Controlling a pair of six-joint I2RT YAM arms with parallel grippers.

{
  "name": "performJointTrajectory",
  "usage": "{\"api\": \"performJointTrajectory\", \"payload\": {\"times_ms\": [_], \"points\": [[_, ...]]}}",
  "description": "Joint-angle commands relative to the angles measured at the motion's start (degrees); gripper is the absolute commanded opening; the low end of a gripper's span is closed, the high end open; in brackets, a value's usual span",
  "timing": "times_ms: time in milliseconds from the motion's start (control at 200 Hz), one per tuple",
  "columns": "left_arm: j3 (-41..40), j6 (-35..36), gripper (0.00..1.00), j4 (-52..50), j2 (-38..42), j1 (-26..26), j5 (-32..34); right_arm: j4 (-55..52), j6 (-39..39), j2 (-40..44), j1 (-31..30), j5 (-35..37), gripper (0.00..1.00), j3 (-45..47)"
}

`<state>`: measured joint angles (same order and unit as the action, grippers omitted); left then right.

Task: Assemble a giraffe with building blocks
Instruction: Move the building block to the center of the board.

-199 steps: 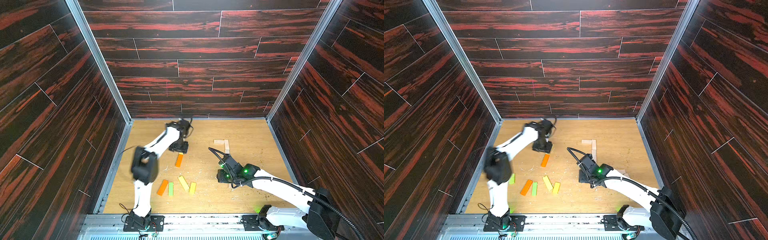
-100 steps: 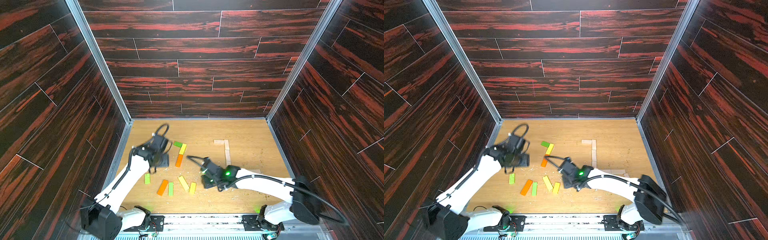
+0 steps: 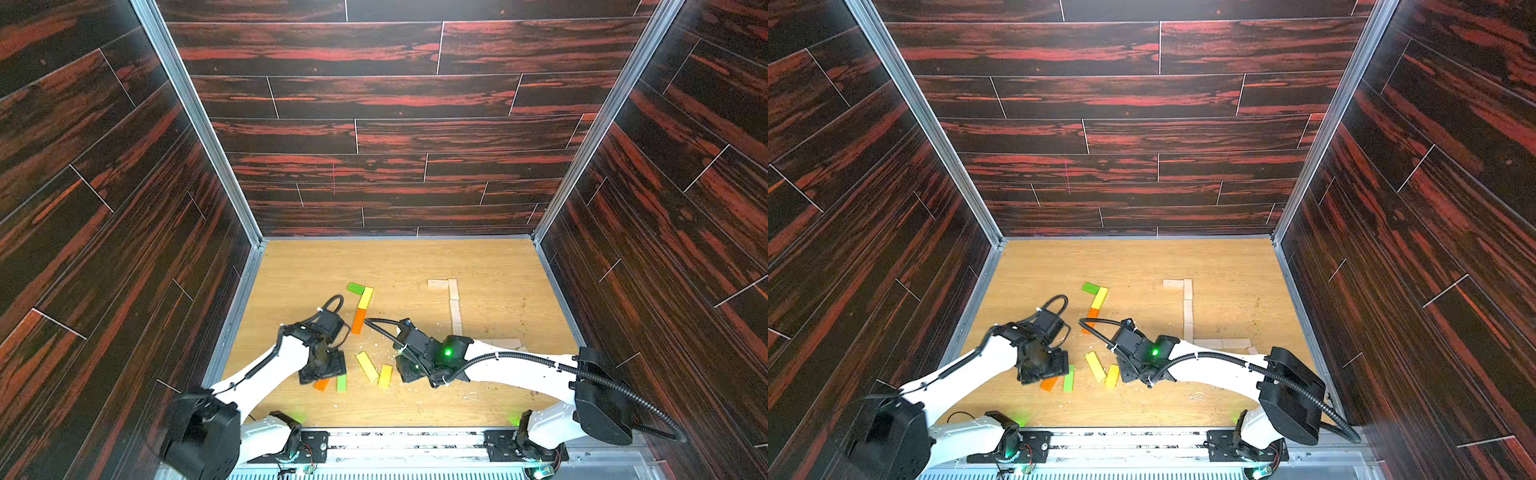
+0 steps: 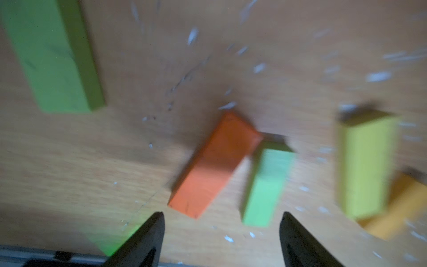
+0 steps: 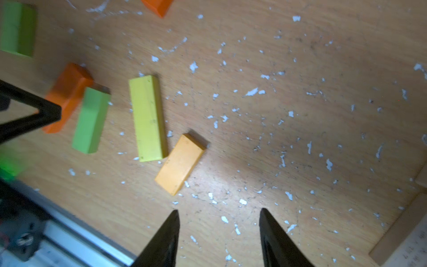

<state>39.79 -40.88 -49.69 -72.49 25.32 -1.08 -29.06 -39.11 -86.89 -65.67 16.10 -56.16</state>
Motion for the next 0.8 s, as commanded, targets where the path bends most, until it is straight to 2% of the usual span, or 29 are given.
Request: {"api": "performJointTrajectory", "payload": {"times_ms": [0,175,456,511,576,797], "points": [[-1.34,-3.20,0.79,2.88,-1.78,0.35,1.41,-0.12,-0.36,2.81,0.01,1.28,0.57,1.47],[-3.14,-3.21,0.72,5.11,-5.52,0.43,2.54,-0.21,-0.68,4.07,-0.02,1.89,0.57,2.83],[-2.33,-1.20,0.47,7.19,-9.80,0.44,3.07,-0.56,-0.96,4.71,0.08,2.67,0.57,3.51],[-2.05,-0.93,0.48,7.70,-10.81,0.43,3.09,-0.56,-1.10,4.69,0.04,2.80,0.57,3.60],[-1.37,-0.55,0.55,7.30,-11.86,0.45,3.99,-0.56,-1.14,4.71,0.19,2.87,0.57,3.60],[1.78,0.62,0.65,5.10,-11.11,0.44,5.80,-0.65,-1.18,4.46,0.28,2.89,0.57,3.69]]}}
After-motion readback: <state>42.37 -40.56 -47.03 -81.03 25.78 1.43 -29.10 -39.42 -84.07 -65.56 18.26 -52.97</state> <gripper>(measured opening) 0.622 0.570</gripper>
